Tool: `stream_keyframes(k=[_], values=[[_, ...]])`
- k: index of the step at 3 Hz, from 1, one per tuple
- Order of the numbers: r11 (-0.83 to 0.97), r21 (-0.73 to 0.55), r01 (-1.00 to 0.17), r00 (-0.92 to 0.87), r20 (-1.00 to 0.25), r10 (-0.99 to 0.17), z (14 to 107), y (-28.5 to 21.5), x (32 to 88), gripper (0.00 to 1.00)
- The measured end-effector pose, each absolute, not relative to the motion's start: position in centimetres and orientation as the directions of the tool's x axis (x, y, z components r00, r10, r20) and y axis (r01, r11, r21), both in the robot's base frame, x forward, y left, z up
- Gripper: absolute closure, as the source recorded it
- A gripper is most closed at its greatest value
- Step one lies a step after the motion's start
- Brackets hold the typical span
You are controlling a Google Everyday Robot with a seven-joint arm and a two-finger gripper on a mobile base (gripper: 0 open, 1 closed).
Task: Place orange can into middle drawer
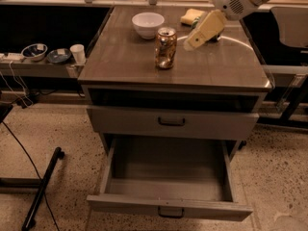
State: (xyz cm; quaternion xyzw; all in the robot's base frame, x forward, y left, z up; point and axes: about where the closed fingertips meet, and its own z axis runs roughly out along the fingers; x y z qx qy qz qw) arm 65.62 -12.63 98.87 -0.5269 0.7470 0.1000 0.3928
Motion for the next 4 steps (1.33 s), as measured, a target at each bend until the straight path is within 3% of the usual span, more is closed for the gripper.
stream_keyframes(k=[3,4], values=[[0.413,-0.107,-0.905,-0.231,-0.691,-0.685,92.1,-5.2,71.8,0.03],[0.420,-0.062,-0.906,-0.271,-0.677,-0.685,89.9,-4.3,73.0,0.19]])
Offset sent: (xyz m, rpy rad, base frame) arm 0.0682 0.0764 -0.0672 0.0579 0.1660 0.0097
